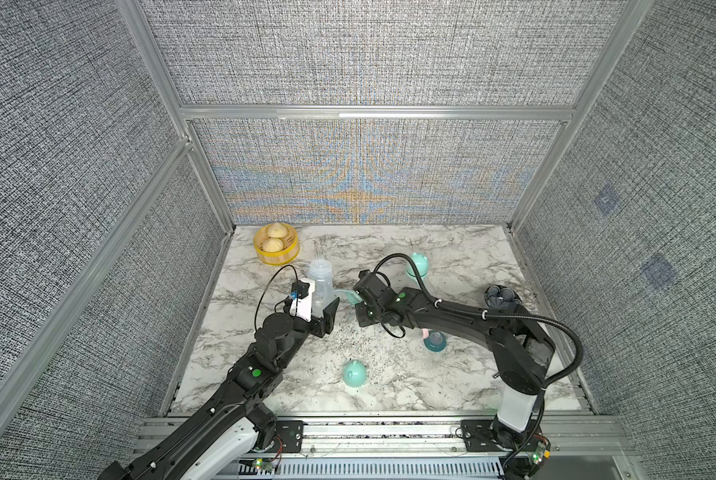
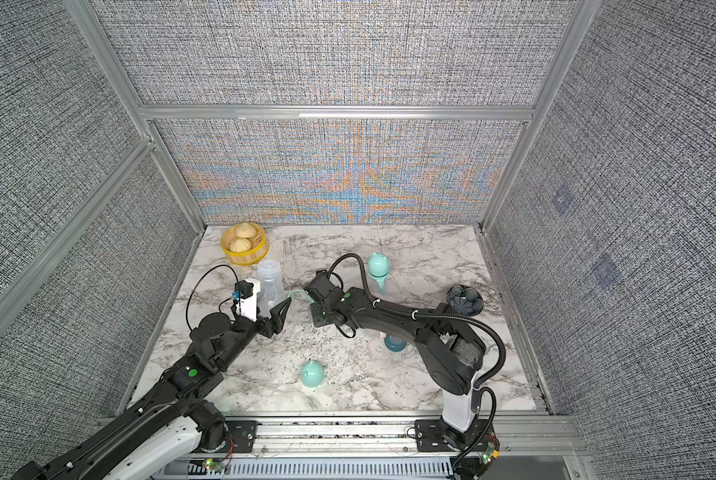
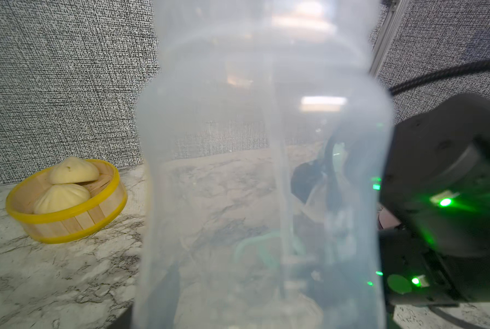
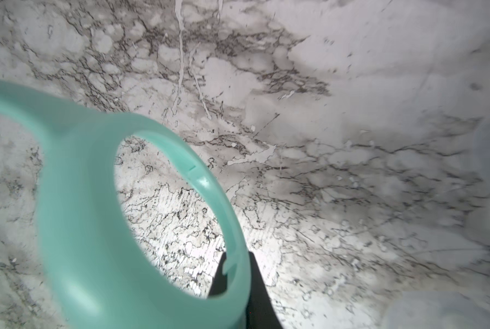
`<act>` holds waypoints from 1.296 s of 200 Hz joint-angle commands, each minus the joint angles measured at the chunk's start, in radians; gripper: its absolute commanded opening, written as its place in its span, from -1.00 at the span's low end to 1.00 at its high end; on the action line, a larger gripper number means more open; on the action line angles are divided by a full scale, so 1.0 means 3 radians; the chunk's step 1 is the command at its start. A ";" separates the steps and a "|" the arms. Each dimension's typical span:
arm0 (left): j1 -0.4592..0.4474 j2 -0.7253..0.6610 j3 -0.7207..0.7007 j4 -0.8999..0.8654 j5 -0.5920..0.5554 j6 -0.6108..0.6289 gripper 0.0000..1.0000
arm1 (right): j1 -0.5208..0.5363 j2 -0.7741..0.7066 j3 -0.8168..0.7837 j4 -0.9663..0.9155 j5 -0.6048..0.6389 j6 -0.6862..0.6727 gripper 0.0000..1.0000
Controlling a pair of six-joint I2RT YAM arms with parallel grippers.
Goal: Assemble the baby bottles
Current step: Pick up the handle at the center of the board, then put on the handle of the baby bottle.
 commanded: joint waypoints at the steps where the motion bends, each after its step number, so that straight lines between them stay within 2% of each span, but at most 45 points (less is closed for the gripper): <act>1: 0.0003 0.0042 -0.0023 0.0270 0.0150 -0.0009 -1.00 | -0.0024 -0.0170 0.0107 -0.0378 0.0331 -0.0110 -1.00; 52: 0.0002 0.0229 -0.0132 0.0691 0.0552 0.0008 -1.00 | -0.0046 -0.0362 0.0663 -0.1064 0.0973 -0.0398 -1.00; 95: -0.0003 0.0524 -0.0052 0.0863 0.0934 0.0022 -1.00 | 0.0011 -0.0515 0.0883 -0.1265 0.1421 -0.0681 -1.00; 120: -0.0002 0.0784 0.0094 0.0858 0.1246 0.0134 -1.00 | 0.0125 -0.0594 0.0949 -0.1286 0.1756 -0.0854 -1.00; 166: -0.0005 0.1176 0.0330 0.0948 0.1615 0.0051 -1.00 | 0.0359 -0.0671 0.1006 -0.1302 0.2270 -0.1106 -1.00; 211: -0.0009 0.1342 0.0420 0.1076 0.1779 -0.0007 -1.00 | 0.0579 -0.0694 0.0928 -0.1091 0.2735 -0.1484 -1.00; 259: -0.0010 0.1395 0.0441 0.1114 0.1840 -0.0019 -1.00 | 0.0721 -0.0666 0.0910 -0.0891 0.2926 -0.1797 -1.00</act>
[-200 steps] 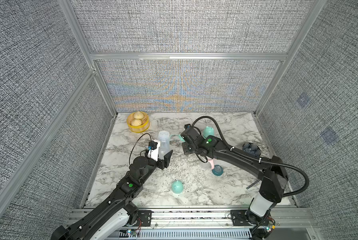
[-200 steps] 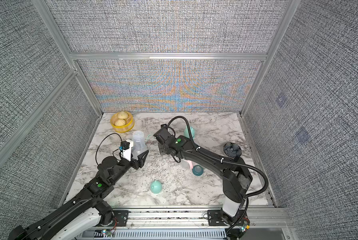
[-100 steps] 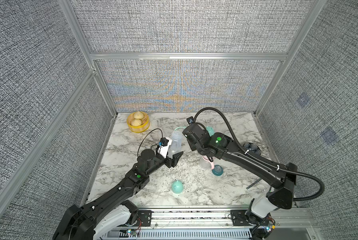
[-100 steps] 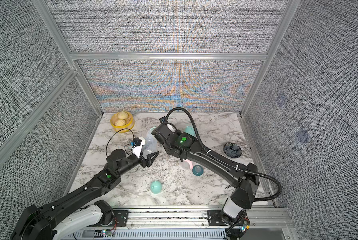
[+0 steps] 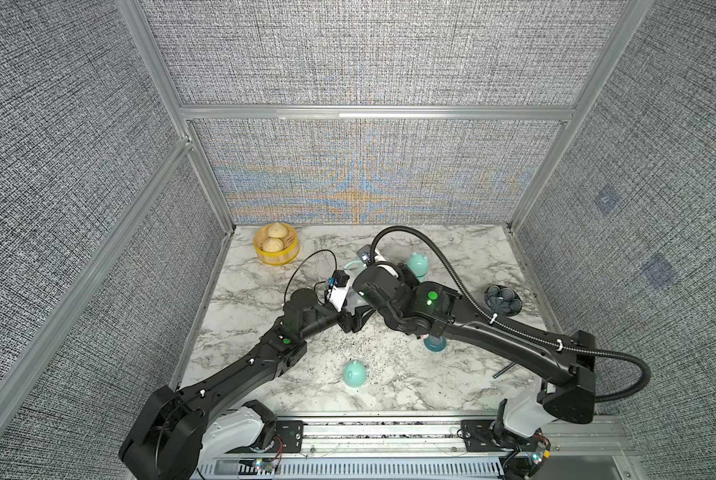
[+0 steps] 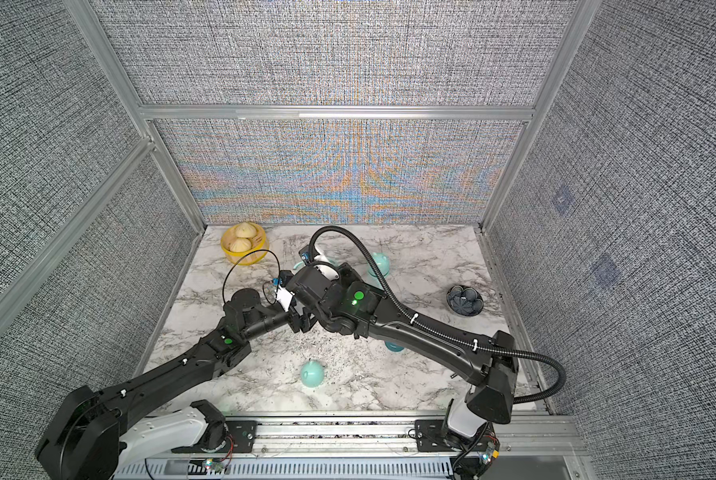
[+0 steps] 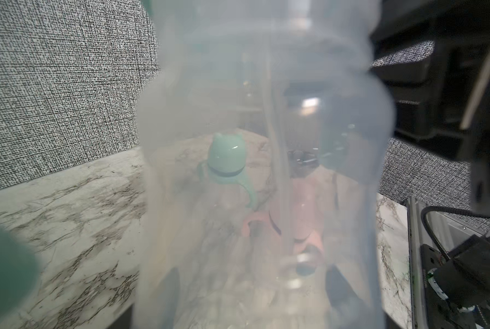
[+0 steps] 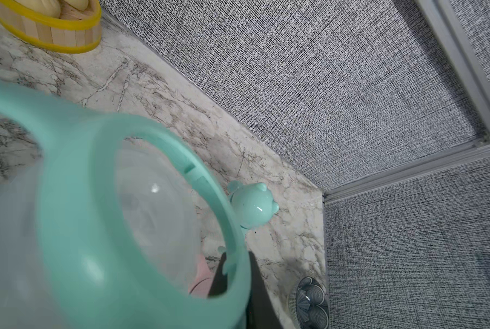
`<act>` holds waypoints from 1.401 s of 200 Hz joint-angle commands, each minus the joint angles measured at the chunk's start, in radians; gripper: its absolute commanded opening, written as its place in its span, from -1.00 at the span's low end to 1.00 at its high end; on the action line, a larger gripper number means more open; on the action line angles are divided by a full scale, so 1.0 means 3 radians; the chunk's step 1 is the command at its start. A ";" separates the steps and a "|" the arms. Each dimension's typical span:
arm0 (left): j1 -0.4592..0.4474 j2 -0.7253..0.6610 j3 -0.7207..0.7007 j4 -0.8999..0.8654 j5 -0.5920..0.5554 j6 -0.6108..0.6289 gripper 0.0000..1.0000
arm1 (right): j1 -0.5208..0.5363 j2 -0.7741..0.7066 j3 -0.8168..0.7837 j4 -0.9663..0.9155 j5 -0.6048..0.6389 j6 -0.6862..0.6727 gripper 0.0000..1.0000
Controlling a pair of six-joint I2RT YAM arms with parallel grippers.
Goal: Assemble the baby bottles
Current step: Put on the handle of the baby bottle.
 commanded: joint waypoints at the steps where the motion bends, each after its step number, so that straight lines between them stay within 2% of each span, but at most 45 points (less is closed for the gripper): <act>1: -0.0001 0.0015 0.0021 0.0186 0.0094 -0.0019 -1.00 | 0.0057 0.0018 -0.0002 0.0201 0.0261 -0.0231 -1.00; 104: -0.0003 -0.0084 -0.0039 0.0209 -0.0036 -0.0103 -1.00 | 0.0259 0.0034 -0.0237 0.0690 0.0649 -0.0824 -1.00; 142: -0.0001 -0.0202 -0.0141 0.0273 -0.0261 -0.0192 -1.00 | 0.0266 -0.0043 -0.0380 0.0745 0.0701 -0.0874 -1.00; 185: -0.0001 -0.0213 -0.0168 0.0323 -0.0297 -0.0203 -1.00 | 0.0290 -0.0110 -0.0469 0.0768 0.0616 -0.0860 -1.00; 194: -0.0001 -0.0187 -0.0160 0.0333 -0.0297 -0.0210 -1.00 | 0.0309 -0.0123 -0.0484 0.0789 0.0583 -0.0869 -0.90; 237: -0.0002 -0.0102 -0.0117 0.0338 -0.0243 -0.0176 -1.00 | 0.0448 -0.0204 -0.0659 0.1157 0.0530 -0.1209 -0.68; 268: -0.0006 -0.0109 -0.0127 0.0339 -0.0259 -0.0168 -1.00 | 0.0458 -0.0284 -0.0738 0.1278 0.0516 -0.1273 -0.61; 280: -0.0001 -0.0120 -0.0133 0.0339 -0.0266 -0.0167 -1.00 | 0.0457 -0.0313 -0.0750 0.1283 0.0493 -0.1266 -0.52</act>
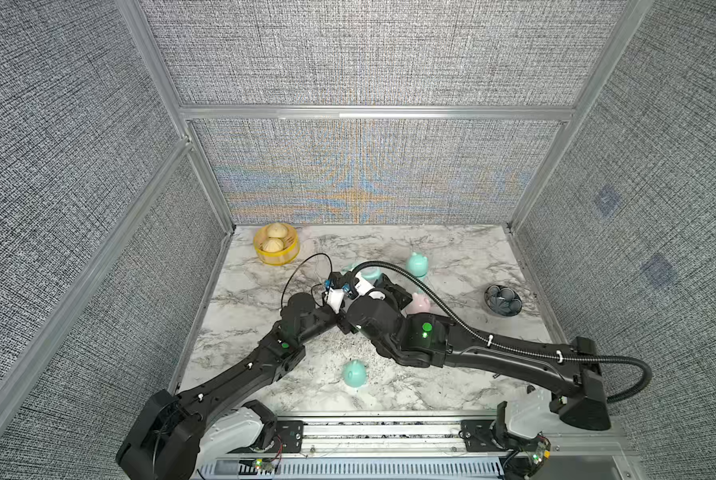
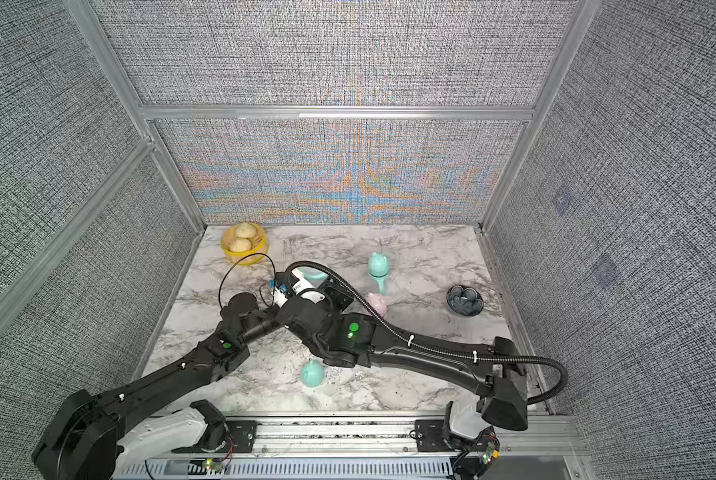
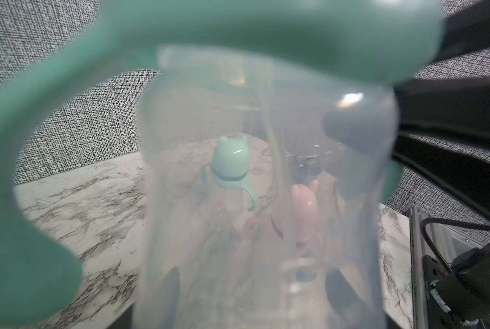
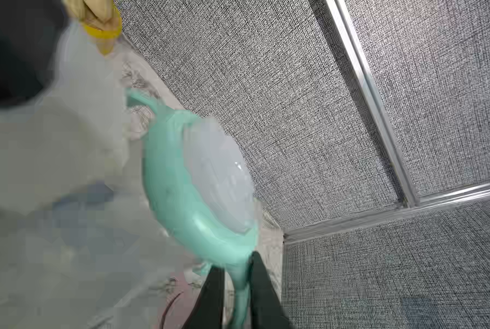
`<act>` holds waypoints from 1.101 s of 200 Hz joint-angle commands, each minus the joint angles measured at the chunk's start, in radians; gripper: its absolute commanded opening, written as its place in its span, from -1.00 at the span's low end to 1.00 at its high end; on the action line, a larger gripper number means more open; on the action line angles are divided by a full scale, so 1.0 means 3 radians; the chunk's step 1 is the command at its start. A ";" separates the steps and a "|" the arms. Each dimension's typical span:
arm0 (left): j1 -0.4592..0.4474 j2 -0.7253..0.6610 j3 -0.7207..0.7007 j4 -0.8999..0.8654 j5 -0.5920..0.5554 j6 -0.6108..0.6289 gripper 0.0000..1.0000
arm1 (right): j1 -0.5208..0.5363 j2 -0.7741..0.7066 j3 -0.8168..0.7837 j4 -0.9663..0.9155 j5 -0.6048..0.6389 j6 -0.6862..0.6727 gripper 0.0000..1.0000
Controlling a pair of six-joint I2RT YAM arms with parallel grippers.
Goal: Assemble the baby bottles
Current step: Put on the handle of the baby bottle, then pick up the nipple from the center of the board.
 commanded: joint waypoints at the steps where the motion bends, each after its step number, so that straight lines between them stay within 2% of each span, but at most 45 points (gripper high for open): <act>1: 0.0012 -0.0017 0.0012 0.0172 -0.0085 -0.0026 -1.00 | 0.0005 -0.0053 -0.0023 0.0138 -0.0026 -0.0070 -0.52; 17: 0.0012 -0.0022 0.0007 0.0172 -0.0081 -0.0021 -1.00 | 0.0001 -0.0080 0.0003 0.0058 -0.0078 0.0024 -0.36; 46: 0.0011 -0.0027 -0.0006 0.0182 -0.0051 0.0027 -1.00 | -0.0025 -0.0178 0.0075 -0.0228 -0.0343 0.0294 0.23; 67: 0.0012 -0.0048 -0.0042 0.0218 -0.0072 0.0055 -1.00 | -0.0049 -0.0261 0.0146 -0.0513 -0.0547 0.0515 0.55; 86: 0.0012 -0.0073 -0.0069 0.0239 -0.0097 0.0079 -1.00 | -0.0112 -0.0353 0.0232 -0.0865 -0.0785 0.0787 0.75; 120: 0.0010 -0.0083 -0.0070 0.0239 -0.0097 0.0098 -1.00 | -0.0384 -0.0672 0.0241 -0.1400 -0.1585 0.1324 0.89; 164: 0.0010 -0.0129 -0.0055 0.0163 -0.0101 0.0157 -1.00 | -0.0894 -0.1212 -0.0124 -0.1884 -0.2306 0.2038 0.97; 220: 0.0009 -0.0028 0.0038 0.0152 0.0023 0.0143 -1.00 | -0.1297 -0.1614 -0.0919 -0.2079 -0.2551 0.2718 0.98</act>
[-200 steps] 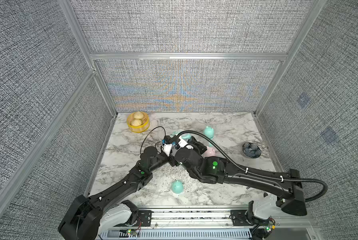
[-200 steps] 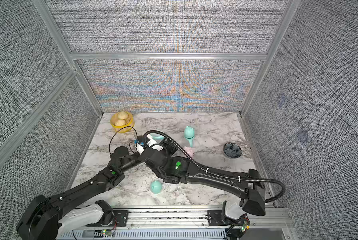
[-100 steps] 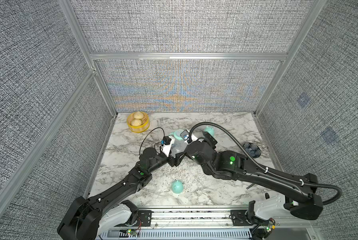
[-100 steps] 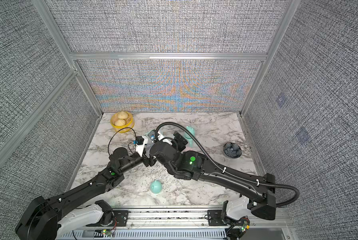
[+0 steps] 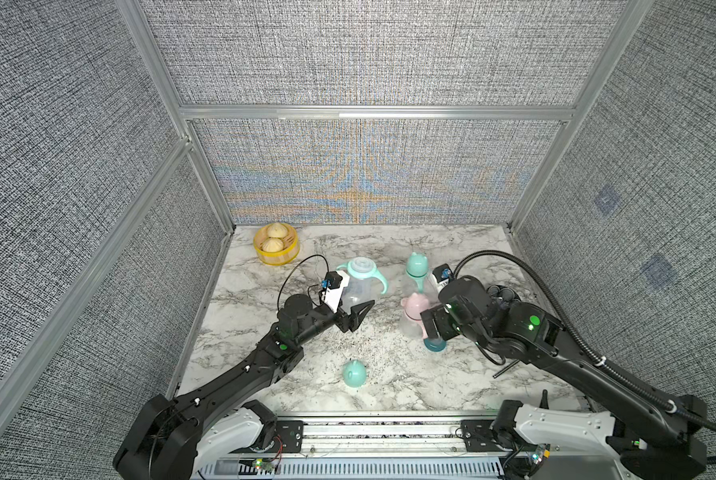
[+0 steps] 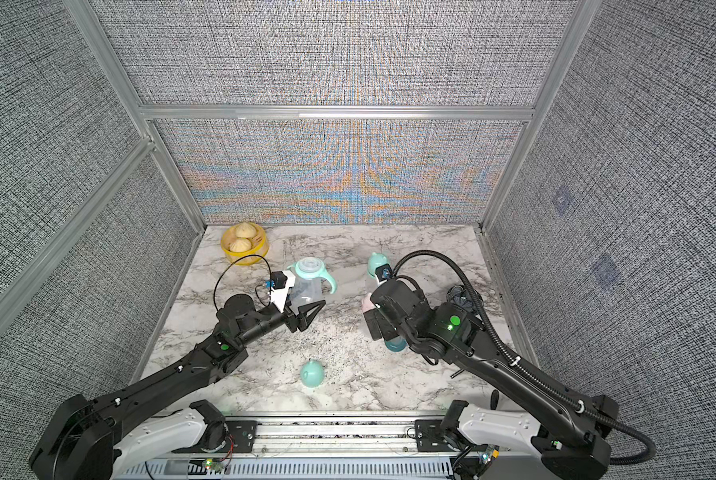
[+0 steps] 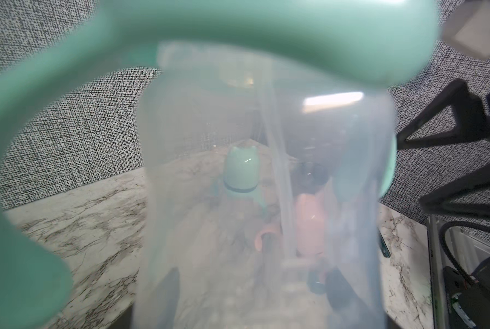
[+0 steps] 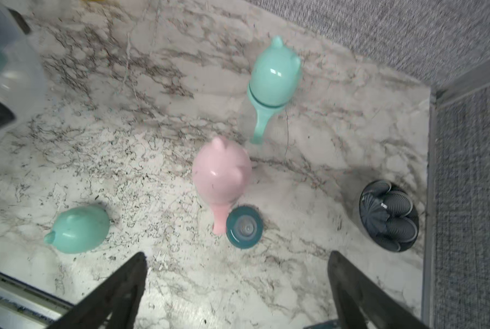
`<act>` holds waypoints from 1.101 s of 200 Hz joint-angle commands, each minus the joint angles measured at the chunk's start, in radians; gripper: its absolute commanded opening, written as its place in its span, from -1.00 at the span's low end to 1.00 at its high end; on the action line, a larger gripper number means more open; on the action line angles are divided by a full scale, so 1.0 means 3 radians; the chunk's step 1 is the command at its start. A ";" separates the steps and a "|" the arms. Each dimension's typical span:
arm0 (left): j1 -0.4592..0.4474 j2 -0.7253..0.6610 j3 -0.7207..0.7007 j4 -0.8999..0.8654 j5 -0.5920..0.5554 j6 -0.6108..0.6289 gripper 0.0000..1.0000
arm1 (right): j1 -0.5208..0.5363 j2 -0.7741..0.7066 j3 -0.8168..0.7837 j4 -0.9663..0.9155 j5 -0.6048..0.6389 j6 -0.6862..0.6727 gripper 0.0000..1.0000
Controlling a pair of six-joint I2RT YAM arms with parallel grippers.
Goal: Assemble the baby bottles
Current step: Pick up the nipple from the center of the board.
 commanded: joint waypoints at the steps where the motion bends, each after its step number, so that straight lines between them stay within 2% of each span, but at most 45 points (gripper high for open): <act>1: 0.0004 0.0029 0.0051 0.0095 0.0109 0.0017 -1.00 | -0.0133 -0.0083 -0.0260 -0.0133 -0.0237 0.0460 0.98; 48: 0.0008 -0.0018 0.0041 0.0090 0.0169 0.0014 -1.00 | -0.0443 -0.0120 -0.1099 0.0410 -0.0423 0.0812 0.95; 109: 0.0008 -0.0114 0.0020 0.0013 0.0145 0.0040 -1.00 | -0.0804 0.0058 -0.1684 0.1191 -0.0616 0.0986 0.86; 174: 0.0006 -0.0067 0.0038 0.0013 0.0192 0.0025 -1.00 | -0.1076 0.0494 -0.1777 0.1788 -0.0777 0.0940 0.76; 220: 0.0007 -0.0072 0.0026 0.0014 0.0191 0.0025 -1.00 | -0.1191 0.0722 -0.1700 0.1677 -0.0674 0.0910 0.67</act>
